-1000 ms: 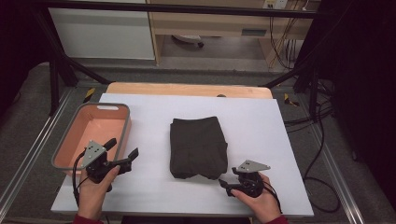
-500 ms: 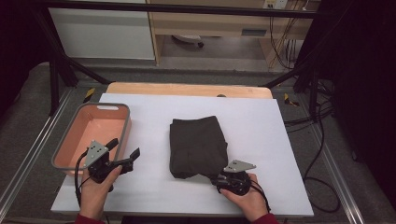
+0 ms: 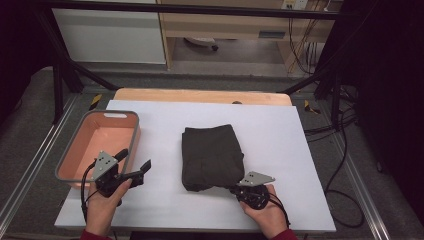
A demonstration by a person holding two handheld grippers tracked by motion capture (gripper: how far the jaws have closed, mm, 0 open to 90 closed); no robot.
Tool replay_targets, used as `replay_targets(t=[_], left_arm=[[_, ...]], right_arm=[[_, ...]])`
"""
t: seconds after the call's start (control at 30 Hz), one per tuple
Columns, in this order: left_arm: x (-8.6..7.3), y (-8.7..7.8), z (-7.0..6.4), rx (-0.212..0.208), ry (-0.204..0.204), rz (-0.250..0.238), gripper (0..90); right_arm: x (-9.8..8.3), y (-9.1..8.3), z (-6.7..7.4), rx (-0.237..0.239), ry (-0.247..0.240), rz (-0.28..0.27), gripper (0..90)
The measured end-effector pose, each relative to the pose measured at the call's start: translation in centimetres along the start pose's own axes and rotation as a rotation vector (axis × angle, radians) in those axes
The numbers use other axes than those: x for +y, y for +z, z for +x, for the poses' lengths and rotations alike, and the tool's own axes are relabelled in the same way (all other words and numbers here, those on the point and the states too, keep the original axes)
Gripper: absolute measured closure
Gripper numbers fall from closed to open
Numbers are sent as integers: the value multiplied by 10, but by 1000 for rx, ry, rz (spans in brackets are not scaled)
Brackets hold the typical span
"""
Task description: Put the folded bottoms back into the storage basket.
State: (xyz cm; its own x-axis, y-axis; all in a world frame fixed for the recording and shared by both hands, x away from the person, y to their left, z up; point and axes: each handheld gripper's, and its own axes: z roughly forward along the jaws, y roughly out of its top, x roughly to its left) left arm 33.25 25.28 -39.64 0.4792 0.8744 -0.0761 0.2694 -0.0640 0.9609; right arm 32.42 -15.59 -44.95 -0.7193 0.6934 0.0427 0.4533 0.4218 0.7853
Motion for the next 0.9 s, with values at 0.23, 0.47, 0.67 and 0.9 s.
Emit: replay_targets(t=[0.23,0.47,0.67,0.9], left_arm=[[0,0,-2,-2,7,3,94],[0,1,-2,1,7,1,97],[0,-1,-1,7,11,0,99],[1,-1,-3,7,14,-3,100]], right_arm=[[0,-7,0,0,-8,-12,882],[-4,-16,7,19,-34,10,883],[-13,-28,14,47,-27,34,883],[-23,-39,20,52,-7,35,869]])
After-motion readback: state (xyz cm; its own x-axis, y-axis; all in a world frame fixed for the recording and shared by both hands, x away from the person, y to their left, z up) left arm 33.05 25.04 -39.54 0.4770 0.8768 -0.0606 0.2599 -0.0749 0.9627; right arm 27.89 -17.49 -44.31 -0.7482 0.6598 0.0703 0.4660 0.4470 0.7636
